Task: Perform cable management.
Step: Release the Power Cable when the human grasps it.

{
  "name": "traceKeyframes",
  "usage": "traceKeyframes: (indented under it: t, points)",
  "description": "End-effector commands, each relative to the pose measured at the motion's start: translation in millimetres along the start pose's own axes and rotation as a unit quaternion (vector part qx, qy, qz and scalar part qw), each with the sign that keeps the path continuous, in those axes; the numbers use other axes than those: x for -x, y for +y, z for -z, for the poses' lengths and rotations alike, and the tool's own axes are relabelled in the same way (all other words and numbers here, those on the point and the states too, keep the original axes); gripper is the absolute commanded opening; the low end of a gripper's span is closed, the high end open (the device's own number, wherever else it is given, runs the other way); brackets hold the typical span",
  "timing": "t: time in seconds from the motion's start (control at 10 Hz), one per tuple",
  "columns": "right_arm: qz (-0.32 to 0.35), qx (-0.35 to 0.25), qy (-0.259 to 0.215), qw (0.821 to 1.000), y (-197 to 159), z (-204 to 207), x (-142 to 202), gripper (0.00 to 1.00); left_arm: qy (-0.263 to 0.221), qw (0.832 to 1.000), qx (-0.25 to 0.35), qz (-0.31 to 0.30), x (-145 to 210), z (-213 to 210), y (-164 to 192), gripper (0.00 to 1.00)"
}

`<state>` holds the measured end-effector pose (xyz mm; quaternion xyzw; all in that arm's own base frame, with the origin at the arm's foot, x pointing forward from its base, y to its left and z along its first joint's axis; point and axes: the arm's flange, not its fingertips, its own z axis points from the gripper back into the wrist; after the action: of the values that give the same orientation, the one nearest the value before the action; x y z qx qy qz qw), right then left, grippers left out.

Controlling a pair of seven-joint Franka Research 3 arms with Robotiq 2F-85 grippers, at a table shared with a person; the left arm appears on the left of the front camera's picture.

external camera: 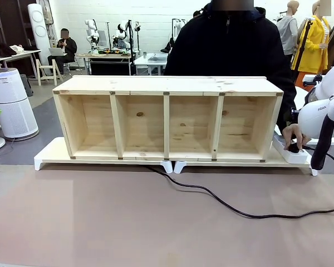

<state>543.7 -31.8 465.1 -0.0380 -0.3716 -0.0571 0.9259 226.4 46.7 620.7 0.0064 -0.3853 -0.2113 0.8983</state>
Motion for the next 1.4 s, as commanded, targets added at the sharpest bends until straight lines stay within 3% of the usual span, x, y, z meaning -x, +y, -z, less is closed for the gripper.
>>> traceKeyframes:
  t: [0.0,1.3]
  points:
    - [-0.002,0.000,0.004,1.000,1.0,0.5,0.7,0.96,-0.001,1.000,-0.006,-0.007,-1.2,1.5,1.4,1.00]
    - [-0.002,0.000,0.004,1.000,1.0,0.5,0.7,0.96,-0.001,1.000,-0.006,-0.007,-1.2,1.5,1.4,1.00]
